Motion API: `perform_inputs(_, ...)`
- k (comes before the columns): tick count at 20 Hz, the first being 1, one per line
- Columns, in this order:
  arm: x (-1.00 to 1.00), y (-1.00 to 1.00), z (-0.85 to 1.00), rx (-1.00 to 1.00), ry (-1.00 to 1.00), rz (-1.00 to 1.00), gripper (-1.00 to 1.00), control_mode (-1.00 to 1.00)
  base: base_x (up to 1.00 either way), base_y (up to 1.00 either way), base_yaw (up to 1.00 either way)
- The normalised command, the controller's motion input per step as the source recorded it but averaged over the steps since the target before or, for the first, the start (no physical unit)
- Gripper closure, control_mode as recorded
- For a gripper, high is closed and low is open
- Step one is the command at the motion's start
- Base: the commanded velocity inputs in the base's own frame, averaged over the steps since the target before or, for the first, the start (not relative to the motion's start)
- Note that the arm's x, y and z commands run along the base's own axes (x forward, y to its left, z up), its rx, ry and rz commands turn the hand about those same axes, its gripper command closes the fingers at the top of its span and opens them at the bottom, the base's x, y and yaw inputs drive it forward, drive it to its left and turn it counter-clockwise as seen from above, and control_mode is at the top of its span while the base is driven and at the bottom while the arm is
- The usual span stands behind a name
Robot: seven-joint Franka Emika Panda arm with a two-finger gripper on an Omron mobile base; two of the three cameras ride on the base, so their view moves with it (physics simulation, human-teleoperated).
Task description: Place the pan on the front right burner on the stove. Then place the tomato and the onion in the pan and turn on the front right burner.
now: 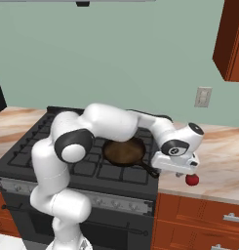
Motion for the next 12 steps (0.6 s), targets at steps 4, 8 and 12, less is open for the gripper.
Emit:
perform_inputs(4, 0.0, -0.14, 0.0, 0.0, 0.0, -0.11, -1.0, -1.0, 0.0, 0.0, 0.0)
perform_inputs(8, 0.0, -0.09, 0.1, -0.01, 0.0, -0.07, -1.0, -1.0, 0.0, 0.0, 0.0)
perform_inputs(12, 0.0, 0.0, 0.09, -0.06, 0.0, -0.01, -1.0, -1.0, 0.0, 0.0, 0.0)
